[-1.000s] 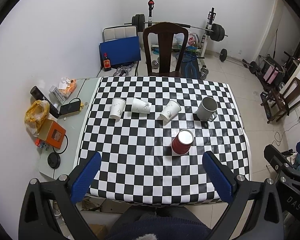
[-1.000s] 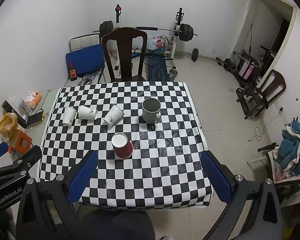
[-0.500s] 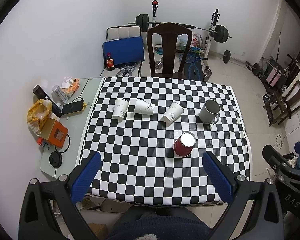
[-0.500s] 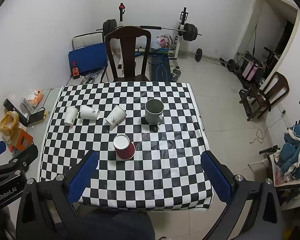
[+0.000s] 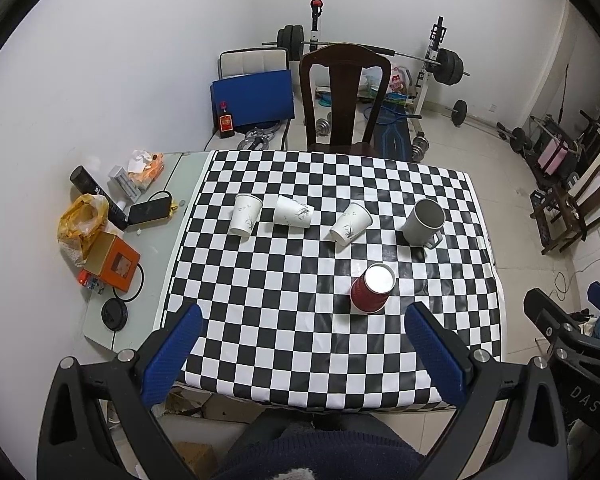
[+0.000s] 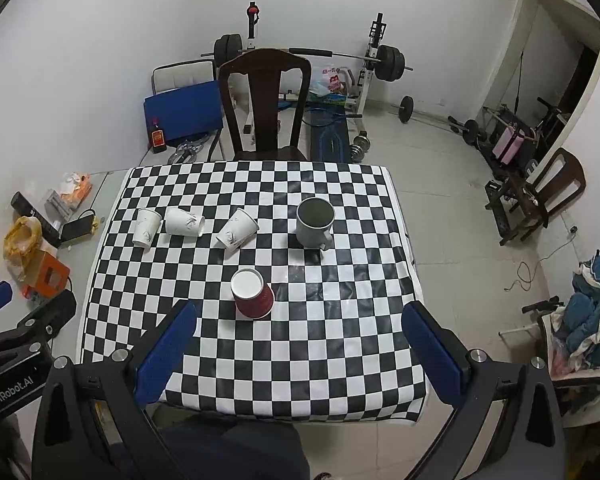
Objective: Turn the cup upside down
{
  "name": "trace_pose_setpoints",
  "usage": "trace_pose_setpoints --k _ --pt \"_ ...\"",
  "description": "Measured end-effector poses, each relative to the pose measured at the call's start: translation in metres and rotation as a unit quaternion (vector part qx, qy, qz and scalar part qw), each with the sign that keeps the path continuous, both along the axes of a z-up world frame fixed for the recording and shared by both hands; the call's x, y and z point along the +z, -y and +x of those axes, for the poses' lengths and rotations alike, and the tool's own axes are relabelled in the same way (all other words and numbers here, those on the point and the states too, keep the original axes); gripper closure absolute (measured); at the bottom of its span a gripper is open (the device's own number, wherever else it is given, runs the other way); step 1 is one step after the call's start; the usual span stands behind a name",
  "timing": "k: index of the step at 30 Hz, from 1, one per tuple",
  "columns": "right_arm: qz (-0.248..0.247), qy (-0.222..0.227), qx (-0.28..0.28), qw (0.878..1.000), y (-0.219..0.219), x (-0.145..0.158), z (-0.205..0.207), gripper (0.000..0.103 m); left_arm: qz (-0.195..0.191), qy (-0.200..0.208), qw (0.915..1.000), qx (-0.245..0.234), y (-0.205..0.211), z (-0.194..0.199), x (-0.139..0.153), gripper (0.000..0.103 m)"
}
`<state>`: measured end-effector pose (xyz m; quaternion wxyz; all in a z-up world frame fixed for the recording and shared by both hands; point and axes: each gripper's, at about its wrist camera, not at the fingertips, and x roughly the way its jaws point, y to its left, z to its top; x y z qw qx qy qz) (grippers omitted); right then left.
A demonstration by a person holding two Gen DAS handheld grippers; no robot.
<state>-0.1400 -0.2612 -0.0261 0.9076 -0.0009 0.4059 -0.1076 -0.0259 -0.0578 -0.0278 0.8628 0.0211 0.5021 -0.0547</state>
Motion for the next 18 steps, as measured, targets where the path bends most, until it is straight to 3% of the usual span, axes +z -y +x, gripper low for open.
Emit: trace_pose_setpoints --k 18 --pt "0.003 -0.003 0.003 1.000 -0.0008 0.0017 0.0032 0.000 0.001 0.001 1.0000 -0.003 -0.0018 -0.0007 0.0013 0.000"
